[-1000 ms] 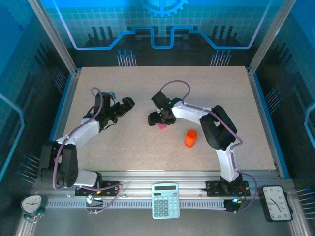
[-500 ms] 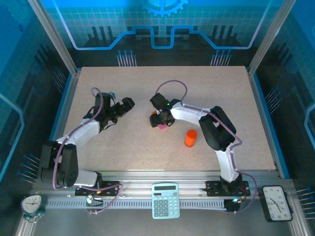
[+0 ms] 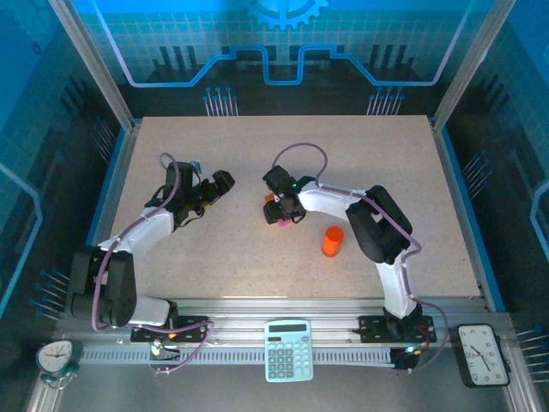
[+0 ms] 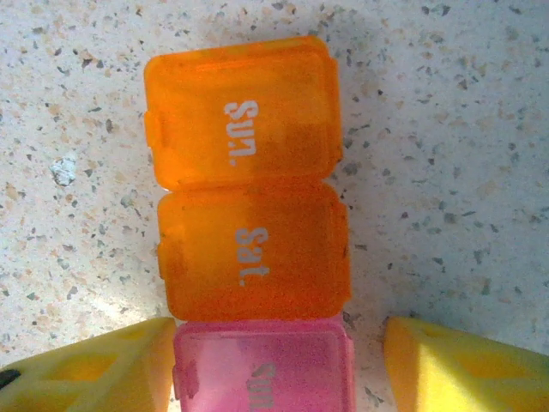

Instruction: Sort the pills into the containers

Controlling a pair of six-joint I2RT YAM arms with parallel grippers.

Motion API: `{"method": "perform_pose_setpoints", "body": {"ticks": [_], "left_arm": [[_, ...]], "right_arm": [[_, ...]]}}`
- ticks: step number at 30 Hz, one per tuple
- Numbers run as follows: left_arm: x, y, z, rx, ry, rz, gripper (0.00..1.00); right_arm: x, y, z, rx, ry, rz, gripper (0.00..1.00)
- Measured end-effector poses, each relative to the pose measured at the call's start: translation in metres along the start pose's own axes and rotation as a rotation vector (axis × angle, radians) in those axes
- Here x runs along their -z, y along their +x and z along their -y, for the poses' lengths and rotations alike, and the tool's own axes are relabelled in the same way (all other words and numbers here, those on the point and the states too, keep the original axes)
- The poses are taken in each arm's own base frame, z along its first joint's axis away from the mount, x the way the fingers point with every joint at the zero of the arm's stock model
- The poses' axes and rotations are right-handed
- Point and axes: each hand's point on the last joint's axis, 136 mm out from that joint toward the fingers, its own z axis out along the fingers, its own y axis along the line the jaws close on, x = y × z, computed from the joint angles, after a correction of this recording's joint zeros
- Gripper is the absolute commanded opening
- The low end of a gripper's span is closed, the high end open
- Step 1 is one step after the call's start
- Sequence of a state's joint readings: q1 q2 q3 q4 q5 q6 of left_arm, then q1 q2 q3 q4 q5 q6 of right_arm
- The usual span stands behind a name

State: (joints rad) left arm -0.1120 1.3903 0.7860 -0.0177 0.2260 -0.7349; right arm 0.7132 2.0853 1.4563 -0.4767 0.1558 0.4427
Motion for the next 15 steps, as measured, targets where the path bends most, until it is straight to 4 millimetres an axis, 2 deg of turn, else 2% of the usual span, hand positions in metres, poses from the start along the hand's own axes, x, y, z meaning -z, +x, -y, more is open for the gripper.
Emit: {"method": "perform_pose_setpoints", "body": {"ticks": [6,15], "left_arm": [[0.0,0.0,0.0,0.0,0.0,0.0,0.99],[0.0,-0.0001,0.0002,0.027,0.001,0.0,0.99]], "right_arm": [[-0.0005,0.0,0.003,0.002,0.015,0.007,0.54],[0.0015,-0.0005,0.0039,0.02,0.015,0.024,0.32]]}}
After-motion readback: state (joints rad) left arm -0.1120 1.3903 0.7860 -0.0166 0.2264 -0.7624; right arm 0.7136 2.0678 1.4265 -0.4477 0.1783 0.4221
